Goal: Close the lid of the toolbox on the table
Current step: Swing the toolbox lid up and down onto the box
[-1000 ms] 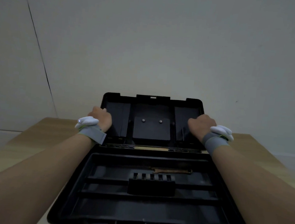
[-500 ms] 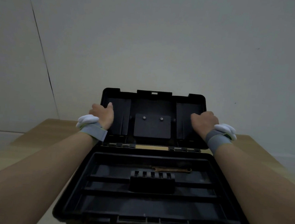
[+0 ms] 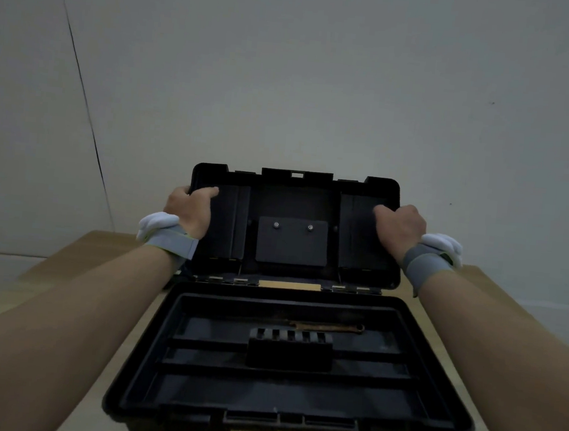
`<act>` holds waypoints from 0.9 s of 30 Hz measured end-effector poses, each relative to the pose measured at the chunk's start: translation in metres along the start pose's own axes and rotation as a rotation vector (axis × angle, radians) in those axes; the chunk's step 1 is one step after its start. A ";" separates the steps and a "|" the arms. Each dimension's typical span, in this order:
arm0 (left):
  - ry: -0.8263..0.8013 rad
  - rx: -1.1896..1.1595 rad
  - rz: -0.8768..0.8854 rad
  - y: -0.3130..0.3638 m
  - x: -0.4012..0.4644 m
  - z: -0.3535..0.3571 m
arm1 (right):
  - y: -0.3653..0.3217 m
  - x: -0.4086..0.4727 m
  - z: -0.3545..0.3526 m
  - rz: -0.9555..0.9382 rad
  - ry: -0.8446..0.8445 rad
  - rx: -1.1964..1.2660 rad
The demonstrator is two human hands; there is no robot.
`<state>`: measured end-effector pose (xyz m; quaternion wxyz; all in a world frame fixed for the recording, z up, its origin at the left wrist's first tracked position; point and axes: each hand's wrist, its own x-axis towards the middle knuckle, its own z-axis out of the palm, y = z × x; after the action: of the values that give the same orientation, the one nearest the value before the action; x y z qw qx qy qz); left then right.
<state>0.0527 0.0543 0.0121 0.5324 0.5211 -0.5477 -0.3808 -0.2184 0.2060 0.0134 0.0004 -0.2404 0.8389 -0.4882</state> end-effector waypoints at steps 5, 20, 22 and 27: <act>0.041 -0.104 0.034 0.009 -0.002 -0.001 | -0.007 0.002 -0.006 -0.029 0.002 0.096; 0.074 -0.170 0.058 0.026 -0.009 -0.011 | -0.011 -0.012 -0.024 -0.155 -0.009 0.270; 0.098 -0.169 0.066 0.027 -0.011 -0.013 | -0.011 -0.014 -0.026 -0.189 -0.009 0.242; 0.111 -0.190 0.137 0.029 -0.016 -0.012 | -0.013 -0.020 -0.034 -0.239 0.071 0.194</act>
<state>0.0581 0.0768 0.0393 0.6335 0.4501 -0.5130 -0.3645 -0.2034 0.2363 0.0373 -0.0640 -0.3201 0.7527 -0.5718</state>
